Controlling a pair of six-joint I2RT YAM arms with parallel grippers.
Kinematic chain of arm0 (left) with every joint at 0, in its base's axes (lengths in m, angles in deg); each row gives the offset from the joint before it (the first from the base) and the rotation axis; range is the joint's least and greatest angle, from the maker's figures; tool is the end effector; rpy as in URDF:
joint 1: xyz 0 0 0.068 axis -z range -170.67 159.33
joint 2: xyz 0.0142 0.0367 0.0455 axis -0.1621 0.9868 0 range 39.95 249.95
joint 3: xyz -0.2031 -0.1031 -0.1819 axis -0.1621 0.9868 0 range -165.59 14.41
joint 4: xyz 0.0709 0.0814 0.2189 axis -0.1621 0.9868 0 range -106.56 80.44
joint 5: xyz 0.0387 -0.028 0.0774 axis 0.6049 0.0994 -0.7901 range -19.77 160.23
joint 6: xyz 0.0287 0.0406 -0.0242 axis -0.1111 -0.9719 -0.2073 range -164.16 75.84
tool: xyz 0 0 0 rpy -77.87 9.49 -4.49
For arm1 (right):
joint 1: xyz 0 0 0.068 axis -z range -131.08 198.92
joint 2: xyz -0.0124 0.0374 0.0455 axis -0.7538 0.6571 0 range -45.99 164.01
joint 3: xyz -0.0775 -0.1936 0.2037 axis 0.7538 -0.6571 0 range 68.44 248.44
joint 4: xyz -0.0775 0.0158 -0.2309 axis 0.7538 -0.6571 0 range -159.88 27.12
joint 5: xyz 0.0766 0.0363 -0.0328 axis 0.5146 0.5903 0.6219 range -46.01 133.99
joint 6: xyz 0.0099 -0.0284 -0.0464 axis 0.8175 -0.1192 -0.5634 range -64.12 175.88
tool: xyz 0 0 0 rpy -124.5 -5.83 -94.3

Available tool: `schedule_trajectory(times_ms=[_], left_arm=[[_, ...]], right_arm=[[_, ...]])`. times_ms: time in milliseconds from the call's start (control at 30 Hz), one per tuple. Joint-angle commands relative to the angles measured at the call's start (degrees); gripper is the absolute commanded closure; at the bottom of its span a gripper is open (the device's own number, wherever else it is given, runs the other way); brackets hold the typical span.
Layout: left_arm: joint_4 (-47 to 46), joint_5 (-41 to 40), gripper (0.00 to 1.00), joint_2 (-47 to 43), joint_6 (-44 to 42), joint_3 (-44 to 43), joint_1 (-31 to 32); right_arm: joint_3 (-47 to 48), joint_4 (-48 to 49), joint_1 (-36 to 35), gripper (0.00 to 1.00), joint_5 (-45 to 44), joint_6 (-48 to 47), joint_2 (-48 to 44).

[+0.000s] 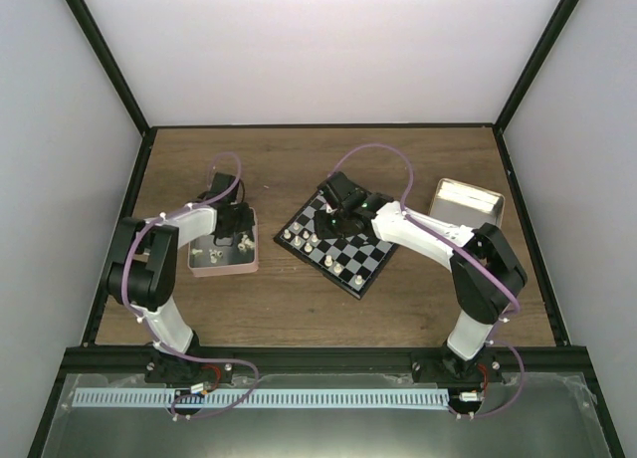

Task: Set up the chess pieces on the board
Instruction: Pick up the chess piece from the storage box, then place the chess piece on the chessboard.

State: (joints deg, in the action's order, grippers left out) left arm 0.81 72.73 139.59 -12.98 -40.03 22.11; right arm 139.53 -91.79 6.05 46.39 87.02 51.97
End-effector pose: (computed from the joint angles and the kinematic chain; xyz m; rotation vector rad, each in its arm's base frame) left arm 0.3126 -0.0726 0.1753 -0.4171 2.6653 -0.3009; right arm 0.2561 0.2400 0.2529 -0.2867 2.6231 0.5330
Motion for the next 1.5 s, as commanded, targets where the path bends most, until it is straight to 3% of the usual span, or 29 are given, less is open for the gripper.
schedule_trajectory(times_ms=[0, 167, 367, 567, 767, 1033, 1200, 1467], left_arm=[[2.6, -1.6, 0.73, -1.0, -0.4, 1.7, -0.1], [2.4, -0.3, 0.70, -0.6, -1.0, 2.3, -0.1], [2.5, -1.4, 0.83, -0.4, -0.4, 2.3, -0.1], [2.2, -3.1, 0.85, -0.6, 0.3, 2.1, -0.1], [-0.2, -0.1, 0.86, -7.8, 4.3, 4.6, -0.1], [-7.9, 13.1, 0.85, -19.0, 19.5, 11.3, -0.1], [-19.8, 25.4, 0.85, -23.0, 34.4, 17.6, 0.7], [-29.5, 27.2, 0.85, -27.8, 52.6, 18.8, 6.8]], right_arm=[[0.2, 1.0, 0.1, 0.70, 0.6, 0.6, -1.6], [0.0, 1.1, 0.1, 0.70, 0.7, 0.8, -1.7], [-0.2, 1.3, 0.1, 0.70, 0.9, 0.8, -1.8], [-0.3, 1.8, 0.1, 0.70, 1.4, 0.6, -1.8], [-3.7, 7.6, -0.1, 0.70, 3.8, 0.2, -4.3], [-10.0, 23.6, -4.0, 0.66, 7.3, 2.7, -7.9], [-12.6, 31.0, -6.3, 0.64, 7.1, 4.2, -9.3], [-19.1, 36.0, -6.3, 0.57, 3.8, 8.0, -15.9]])
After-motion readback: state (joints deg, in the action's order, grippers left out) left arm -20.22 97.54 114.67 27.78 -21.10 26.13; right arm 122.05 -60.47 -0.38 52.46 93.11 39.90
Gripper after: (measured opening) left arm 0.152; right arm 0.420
